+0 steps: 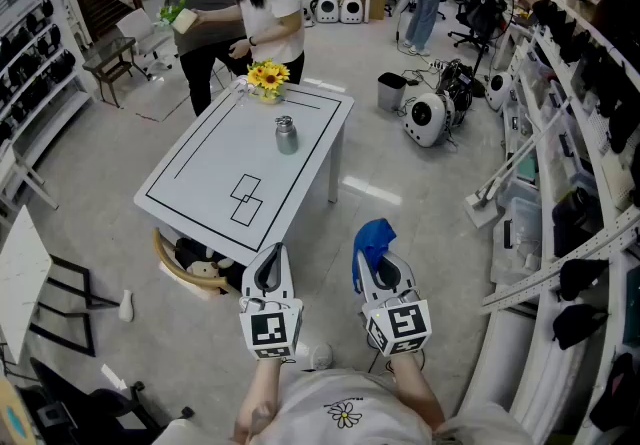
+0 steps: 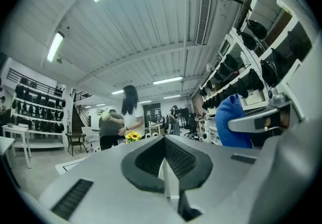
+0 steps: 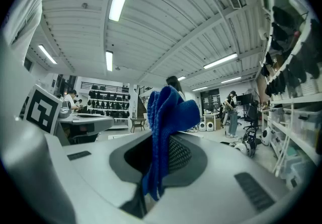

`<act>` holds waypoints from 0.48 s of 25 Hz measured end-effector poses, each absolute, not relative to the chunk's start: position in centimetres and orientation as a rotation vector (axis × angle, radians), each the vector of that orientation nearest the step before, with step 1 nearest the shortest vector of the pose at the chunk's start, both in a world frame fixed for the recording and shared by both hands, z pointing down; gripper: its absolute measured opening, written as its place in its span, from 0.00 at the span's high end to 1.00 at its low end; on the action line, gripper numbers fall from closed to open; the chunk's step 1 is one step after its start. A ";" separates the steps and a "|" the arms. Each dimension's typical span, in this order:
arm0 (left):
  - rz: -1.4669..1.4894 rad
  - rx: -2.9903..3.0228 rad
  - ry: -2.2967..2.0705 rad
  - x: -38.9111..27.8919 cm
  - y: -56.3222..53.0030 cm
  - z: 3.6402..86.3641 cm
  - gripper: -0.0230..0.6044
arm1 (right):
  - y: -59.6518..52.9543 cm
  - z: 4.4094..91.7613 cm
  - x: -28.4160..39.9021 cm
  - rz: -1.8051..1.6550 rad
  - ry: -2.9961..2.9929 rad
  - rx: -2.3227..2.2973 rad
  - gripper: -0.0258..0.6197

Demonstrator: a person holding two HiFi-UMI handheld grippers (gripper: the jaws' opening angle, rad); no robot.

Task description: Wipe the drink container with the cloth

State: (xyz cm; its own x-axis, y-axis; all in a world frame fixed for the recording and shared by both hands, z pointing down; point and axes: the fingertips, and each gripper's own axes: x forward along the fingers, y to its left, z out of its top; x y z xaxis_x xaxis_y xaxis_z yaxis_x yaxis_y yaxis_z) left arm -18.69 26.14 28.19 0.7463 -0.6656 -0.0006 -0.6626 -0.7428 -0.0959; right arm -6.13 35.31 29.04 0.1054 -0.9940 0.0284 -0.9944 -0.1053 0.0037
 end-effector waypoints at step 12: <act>-0.067 -2.889 1.058 -18.7 24.6 29.0 0.97 | 34.7 30.0 -5.8 0.097 -2.076 2.371 0.90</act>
State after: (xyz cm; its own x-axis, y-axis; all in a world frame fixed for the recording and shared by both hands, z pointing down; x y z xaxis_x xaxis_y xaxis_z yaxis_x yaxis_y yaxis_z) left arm -18.72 24.62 29.04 0.7629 -0.6463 0.0189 -0.6435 -0.7618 -0.0752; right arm -5.77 34.66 29.97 0.1311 -0.9906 0.0388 -0.9899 -0.1329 -0.0491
